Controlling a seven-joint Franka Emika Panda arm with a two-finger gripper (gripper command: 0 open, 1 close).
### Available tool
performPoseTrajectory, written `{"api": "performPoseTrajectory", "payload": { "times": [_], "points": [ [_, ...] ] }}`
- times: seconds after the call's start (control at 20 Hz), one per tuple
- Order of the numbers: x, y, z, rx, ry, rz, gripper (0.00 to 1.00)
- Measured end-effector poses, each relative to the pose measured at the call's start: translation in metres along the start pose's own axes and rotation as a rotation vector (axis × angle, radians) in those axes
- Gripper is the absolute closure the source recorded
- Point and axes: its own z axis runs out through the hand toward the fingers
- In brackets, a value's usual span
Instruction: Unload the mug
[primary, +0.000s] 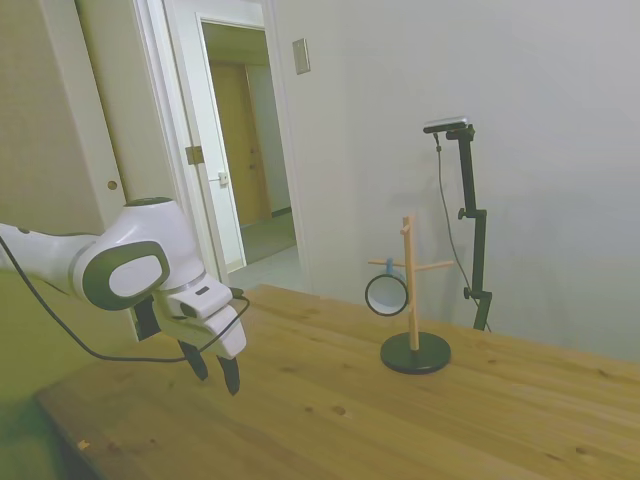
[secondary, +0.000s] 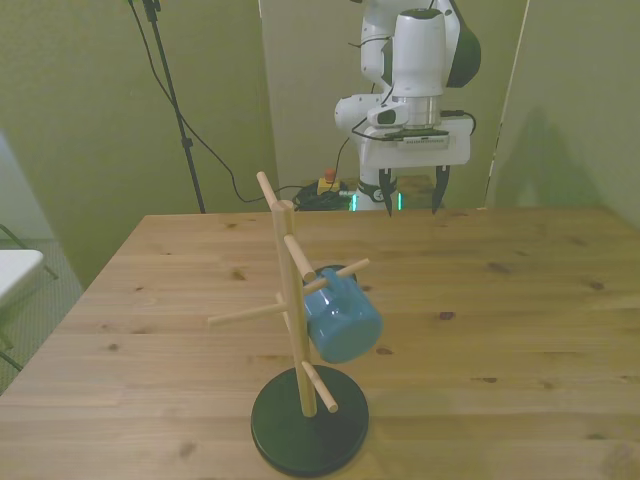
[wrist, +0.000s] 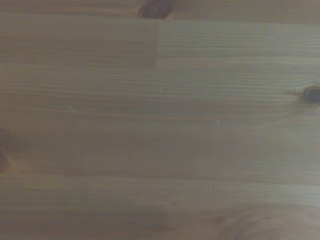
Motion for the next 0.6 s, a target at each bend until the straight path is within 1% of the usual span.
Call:
{"api": "performPoseTrajectory", "payload": {
  "times": [0.3,0.45,0.6],
  "points": [
    [0.005,-0.001,0.006,-0.006,-0.009,0.004,0.00],
    [0.019,-0.003,0.007,0.032,0.034,0.025,0.00],
    [0.045,-0.003,0.016,0.072,0.087,0.073,0.00]
  ]
}}
